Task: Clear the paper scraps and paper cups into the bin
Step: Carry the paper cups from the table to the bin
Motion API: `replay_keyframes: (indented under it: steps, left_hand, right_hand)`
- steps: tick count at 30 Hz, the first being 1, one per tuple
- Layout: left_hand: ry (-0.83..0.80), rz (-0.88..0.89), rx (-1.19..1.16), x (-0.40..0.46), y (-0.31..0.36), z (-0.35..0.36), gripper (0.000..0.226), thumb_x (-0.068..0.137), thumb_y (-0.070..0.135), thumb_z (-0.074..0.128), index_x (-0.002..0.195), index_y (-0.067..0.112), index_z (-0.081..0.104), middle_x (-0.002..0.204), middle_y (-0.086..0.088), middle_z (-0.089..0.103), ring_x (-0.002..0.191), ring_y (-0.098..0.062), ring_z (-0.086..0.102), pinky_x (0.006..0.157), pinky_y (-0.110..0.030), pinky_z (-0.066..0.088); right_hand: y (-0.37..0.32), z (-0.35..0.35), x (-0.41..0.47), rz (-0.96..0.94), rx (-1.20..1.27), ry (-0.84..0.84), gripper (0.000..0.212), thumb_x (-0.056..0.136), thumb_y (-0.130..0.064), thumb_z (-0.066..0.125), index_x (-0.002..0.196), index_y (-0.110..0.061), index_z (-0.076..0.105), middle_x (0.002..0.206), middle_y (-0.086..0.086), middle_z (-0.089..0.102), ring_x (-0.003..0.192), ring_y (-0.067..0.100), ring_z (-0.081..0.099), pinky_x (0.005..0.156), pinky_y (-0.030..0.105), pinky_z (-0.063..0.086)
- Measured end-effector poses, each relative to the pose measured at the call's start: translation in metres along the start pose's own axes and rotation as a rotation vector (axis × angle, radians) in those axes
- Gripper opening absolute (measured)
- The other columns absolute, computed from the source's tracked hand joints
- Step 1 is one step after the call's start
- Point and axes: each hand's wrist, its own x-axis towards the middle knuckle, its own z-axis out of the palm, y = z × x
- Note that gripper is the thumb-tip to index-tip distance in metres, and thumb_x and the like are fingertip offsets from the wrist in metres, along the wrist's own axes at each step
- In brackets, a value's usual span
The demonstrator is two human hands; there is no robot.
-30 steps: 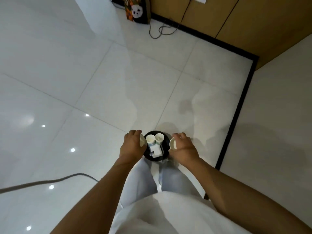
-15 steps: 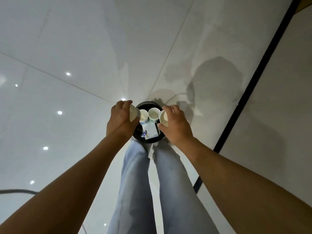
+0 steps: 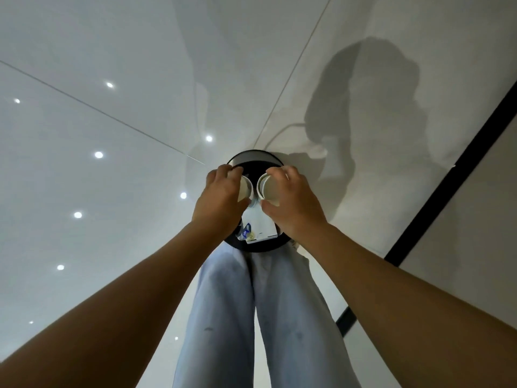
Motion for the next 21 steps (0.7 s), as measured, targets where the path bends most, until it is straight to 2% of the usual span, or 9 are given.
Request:
replay_keyframes:
  steps: [5, 11, 14, 17, 21]
  left_hand:
    - [-0.065, 0.008, 0.026, 0.003, -0.009, 0.023, 0.071, 0.085, 0.026, 0.068, 0.145, 0.015, 0.031, 0.149, -0.006, 0.032, 0.137, -0.026, 0.025, 0.108, -0.036, 0.033]
    - [-0.049, 0.054, 0.102, 0.01, -0.014, 0.044, 0.071, 0.091, 0.033, 0.06, 0.149, 0.015, 0.023, 0.155, -0.008, 0.023, 0.144, -0.026, 0.017, 0.116, -0.037, 0.022]
    - [-0.025, 0.071, 0.139, 0.013, -0.014, 0.049, 0.068, 0.094, 0.037, 0.054, 0.15, 0.017, 0.021, 0.157, -0.008, 0.019, 0.146, -0.025, 0.012, 0.117, -0.038, 0.023]
    - [-0.014, 0.088, 0.152, 0.012, -0.011, 0.045, 0.073, 0.091, 0.039, 0.058, 0.15, 0.017, 0.021, 0.158, -0.008, 0.016, 0.146, -0.024, 0.011, 0.117, -0.037, 0.022]
    - [0.024, 0.063, 0.152, -0.015, -0.006, 0.026, 0.068, 0.091, 0.037, 0.058, 0.146, 0.012, 0.026, 0.155, -0.009, 0.023, 0.144, -0.025, 0.017, 0.115, -0.035, 0.025]
  right_hand:
    - [0.011, 0.019, 0.01, -0.009, -0.036, -0.066, 0.059, 0.085, -0.031, 0.067, 0.137, -0.022, 0.04, 0.14, 0.002, 0.038, 0.128, 0.022, 0.035, 0.092, 0.033, 0.042]
    - [0.018, 0.036, 0.017, -0.098, -0.161, -0.099, 0.063, 0.088, -0.032, 0.064, 0.143, -0.019, 0.034, 0.148, 0.006, 0.031, 0.137, 0.024, 0.027, 0.101, 0.036, 0.04]
    - [0.02, 0.041, 0.018, -0.128, -0.239, -0.077, 0.069, 0.088, -0.028, 0.065, 0.146, -0.019, 0.029, 0.152, 0.009, 0.024, 0.141, 0.025, 0.022, 0.108, 0.036, 0.034]
    - [0.019, 0.04, 0.017, -0.115, -0.292, -0.073, 0.076, 0.089, -0.028, 0.065, 0.15, -0.021, 0.021, 0.156, 0.011, 0.018, 0.143, 0.027, 0.017, 0.114, 0.038, 0.027]
    - [0.008, 0.019, 0.0, -0.112, -0.302, -0.032, 0.069, 0.088, -0.018, 0.061, 0.148, -0.02, 0.028, 0.152, 0.01, 0.027, 0.14, 0.027, 0.024, 0.111, 0.036, 0.029]
